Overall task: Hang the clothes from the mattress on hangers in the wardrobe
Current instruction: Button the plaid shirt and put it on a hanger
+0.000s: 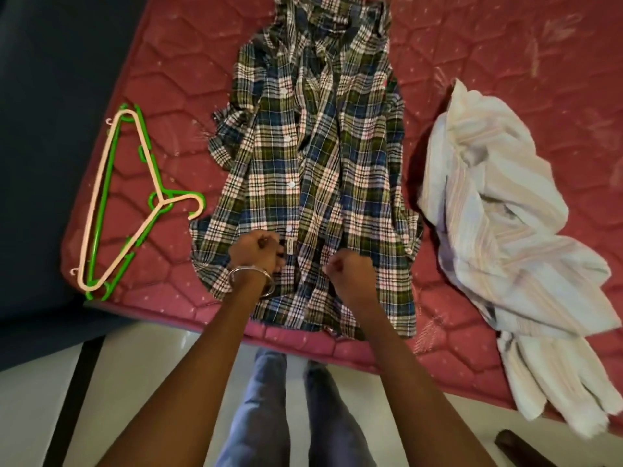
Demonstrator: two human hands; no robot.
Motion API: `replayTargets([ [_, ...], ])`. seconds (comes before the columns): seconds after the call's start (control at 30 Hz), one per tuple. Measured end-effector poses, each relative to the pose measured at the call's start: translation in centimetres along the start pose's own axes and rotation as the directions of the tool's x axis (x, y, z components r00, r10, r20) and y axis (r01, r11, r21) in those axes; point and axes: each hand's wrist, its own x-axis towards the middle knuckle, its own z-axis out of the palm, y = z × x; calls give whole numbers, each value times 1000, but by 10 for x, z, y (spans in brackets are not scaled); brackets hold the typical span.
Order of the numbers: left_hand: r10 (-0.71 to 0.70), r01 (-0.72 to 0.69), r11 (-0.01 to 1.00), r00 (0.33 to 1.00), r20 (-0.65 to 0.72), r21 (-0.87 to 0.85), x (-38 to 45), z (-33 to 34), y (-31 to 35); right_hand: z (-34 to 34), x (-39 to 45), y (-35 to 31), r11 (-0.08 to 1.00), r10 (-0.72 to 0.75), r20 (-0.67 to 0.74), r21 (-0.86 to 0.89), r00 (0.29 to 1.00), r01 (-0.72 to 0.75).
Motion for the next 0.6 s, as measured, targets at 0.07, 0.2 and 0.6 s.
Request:
replayTargets([
  [0.07,75,-72,995,996,-41,70,12,5,-2,17,10,-1,991,132,-35,-14,991,-133],
  [0.2,187,-186,953,982,19,240,33,16,-13,40,16,-3,961,269,-149,-24,951,-276],
  [0.6,14,-37,979,993,115,199,48,20,-1,24,12,11,500,538,-16,811,843,-304],
])
